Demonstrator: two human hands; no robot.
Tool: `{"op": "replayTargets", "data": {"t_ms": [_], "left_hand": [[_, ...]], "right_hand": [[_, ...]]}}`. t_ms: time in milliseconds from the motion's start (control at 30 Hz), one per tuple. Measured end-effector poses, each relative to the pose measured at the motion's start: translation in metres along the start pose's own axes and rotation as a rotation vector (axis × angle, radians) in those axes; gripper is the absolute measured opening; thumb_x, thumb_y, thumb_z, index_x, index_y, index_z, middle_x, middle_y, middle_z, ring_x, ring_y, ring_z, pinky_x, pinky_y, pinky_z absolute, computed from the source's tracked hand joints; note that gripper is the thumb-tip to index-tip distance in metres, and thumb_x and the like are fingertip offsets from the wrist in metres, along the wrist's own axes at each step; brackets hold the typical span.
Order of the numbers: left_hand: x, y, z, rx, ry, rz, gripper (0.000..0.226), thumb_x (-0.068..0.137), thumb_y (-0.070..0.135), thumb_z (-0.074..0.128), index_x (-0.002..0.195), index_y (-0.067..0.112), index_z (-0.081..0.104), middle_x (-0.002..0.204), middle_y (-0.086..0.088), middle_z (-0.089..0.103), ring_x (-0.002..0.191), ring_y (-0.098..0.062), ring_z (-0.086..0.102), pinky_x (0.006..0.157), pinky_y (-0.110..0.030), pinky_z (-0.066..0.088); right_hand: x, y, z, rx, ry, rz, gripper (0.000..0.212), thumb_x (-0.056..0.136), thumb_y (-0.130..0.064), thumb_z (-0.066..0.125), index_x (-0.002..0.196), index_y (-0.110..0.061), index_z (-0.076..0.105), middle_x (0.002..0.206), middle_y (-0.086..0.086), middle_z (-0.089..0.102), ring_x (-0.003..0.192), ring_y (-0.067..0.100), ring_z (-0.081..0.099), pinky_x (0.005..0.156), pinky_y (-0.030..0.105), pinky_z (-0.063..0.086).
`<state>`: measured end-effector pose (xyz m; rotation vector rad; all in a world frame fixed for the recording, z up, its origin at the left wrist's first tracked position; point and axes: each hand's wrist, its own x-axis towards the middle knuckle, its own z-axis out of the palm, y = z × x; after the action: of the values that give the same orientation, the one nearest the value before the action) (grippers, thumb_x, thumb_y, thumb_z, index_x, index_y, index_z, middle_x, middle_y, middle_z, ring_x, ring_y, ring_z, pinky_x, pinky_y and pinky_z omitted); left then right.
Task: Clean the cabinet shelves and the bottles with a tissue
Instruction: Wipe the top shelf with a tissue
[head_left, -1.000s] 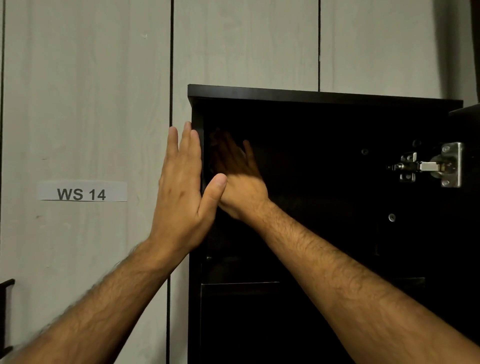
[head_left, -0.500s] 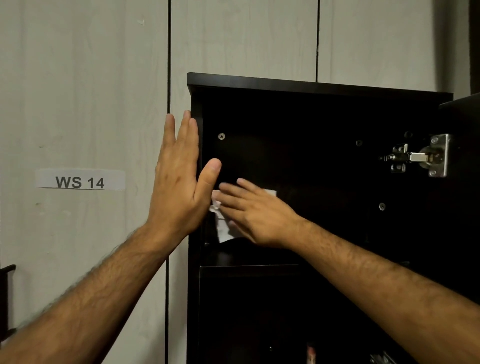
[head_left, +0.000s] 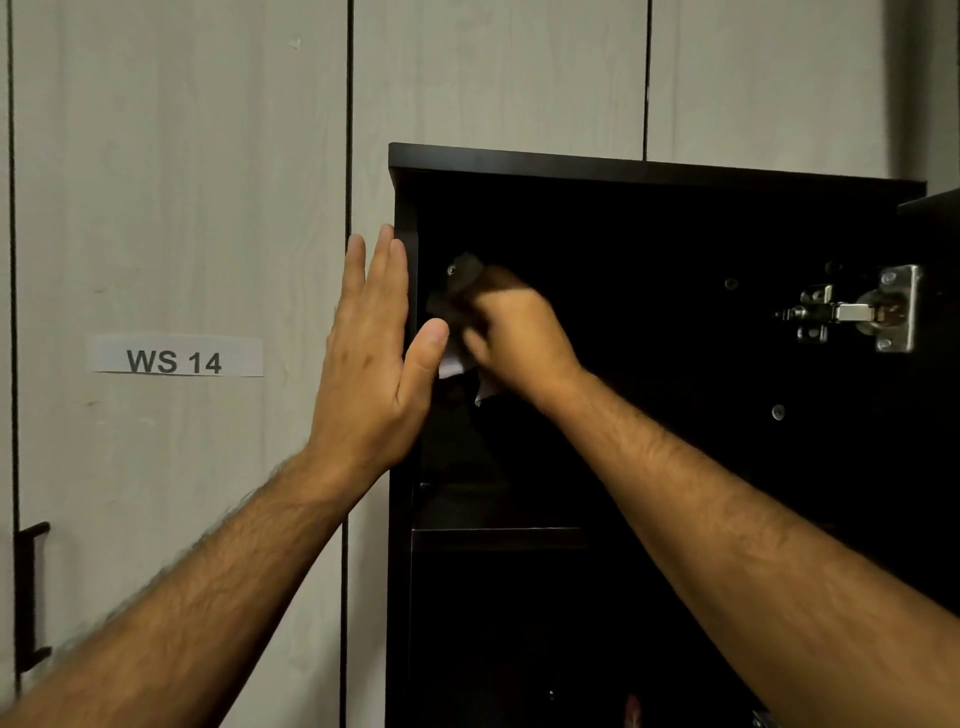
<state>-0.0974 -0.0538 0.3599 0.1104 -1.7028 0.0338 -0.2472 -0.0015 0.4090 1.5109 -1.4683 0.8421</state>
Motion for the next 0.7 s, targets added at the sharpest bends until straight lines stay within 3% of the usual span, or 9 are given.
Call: {"op": "replayTargets", "data": {"t_ms": [100,200,267,367,467,600,700], "left_hand": [[0.000,0.000,0.001,-0.008,0.007,-0.004,0.069,0.098,0.047,0.024,0.154,0.008,0.010,0.163,-0.003,0.006,0.149,-0.014,-0.006,0.121,-0.025,0.001],[-0.001,0.002,0.004,-0.040,0.015,-0.009,0.069,0.098,0.046,0.024,0.154,0.008,0.009,0.163,-0.005,0.005,0.150,-0.015,-0.005,0.121,-0.026,0.001],[-0.001,0.003,0.006,-0.088,0.026,-0.016,0.069,0.098,0.045,0.024,0.153,0.008,0.009,0.163,-0.006,0.006,0.150,-0.015,-0.004,0.121,-0.027,0.001],[-0.002,0.005,0.009,-0.148,0.053,-0.038,0.068,0.097,0.044,0.024,0.153,0.008,0.011,0.162,-0.007,0.007,0.150,-0.015,-0.002,0.121,-0.025,0.002],[-0.002,0.005,0.011,-0.170,0.064,-0.042,0.068,0.097,0.044,0.024,0.153,0.008,0.012,0.162,-0.007,0.008,0.150,-0.015,-0.001,0.120,-0.024,0.003],[-0.002,0.005,0.010,-0.150,0.061,-0.044,0.069,0.096,0.046,0.024,0.153,0.008,0.011,0.162,-0.006,0.008,0.150,-0.016,-0.002,0.121,-0.026,0.003],[-0.003,0.005,0.009,-0.117,0.048,-0.036,0.069,0.097,0.044,0.025,0.153,0.008,0.010,0.163,-0.006,0.007,0.150,-0.016,-0.003,0.121,-0.025,0.002]], "right_hand": [[-0.021,-0.013,0.016,0.037,-0.126,-0.146,0.021,0.075,-0.003,0.067,0.096,-0.007,0.071,0.098,0.010,0.063,0.087,0.029,0.063,0.069,0.031,0.049],[-0.036,-0.012,0.027,0.024,-0.261,-0.189,0.019,0.076,-0.006,0.066,0.094,-0.008,0.072,0.100,0.005,0.065,0.088,0.023,0.064,0.073,0.038,0.054],[-0.046,-0.017,0.023,0.000,-0.391,-0.133,0.015,0.085,-0.015,0.059,0.093,-0.011,0.071,0.095,0.005,0.069,0.083,0.022,0.067,0.073,0.041,0.056],[-0.059,-0.027,0.024,-0.034,-0.541,-0.228,0.019,0.096,-0.021,0.051,0.100,-0.011,0.066,0.092,0.009,0.072,0.079,0.025,0.069,0.066,0.035,0.056],[-0.067,-0.034,0.026,-0.140,-0.617,-0.247,0.020,0.096,-0.021,0.056,0.109,-0.009,0.064,0.108,0.004,0.064,0.094,0.021,0.064,0.066,0.024,0.041],[-0.063,-0.034,0.022,-0.204,-0.694,-0.191,0.028,0.095,-0.033,0.057,0.111,-0.010,0.063,0.111,0.003,0.064,0.096,0.023,0.064,0.072,0.030,0.047],[-0.060,-0.025,0.011,-0.225,-0.592,-0.175,0.013,0.092,-0.027,0.061,0.098,-0.016,0.062,0.104,0.004,0.064,0.090,0.024,0.064,0.069,0.032,0.048]]}}
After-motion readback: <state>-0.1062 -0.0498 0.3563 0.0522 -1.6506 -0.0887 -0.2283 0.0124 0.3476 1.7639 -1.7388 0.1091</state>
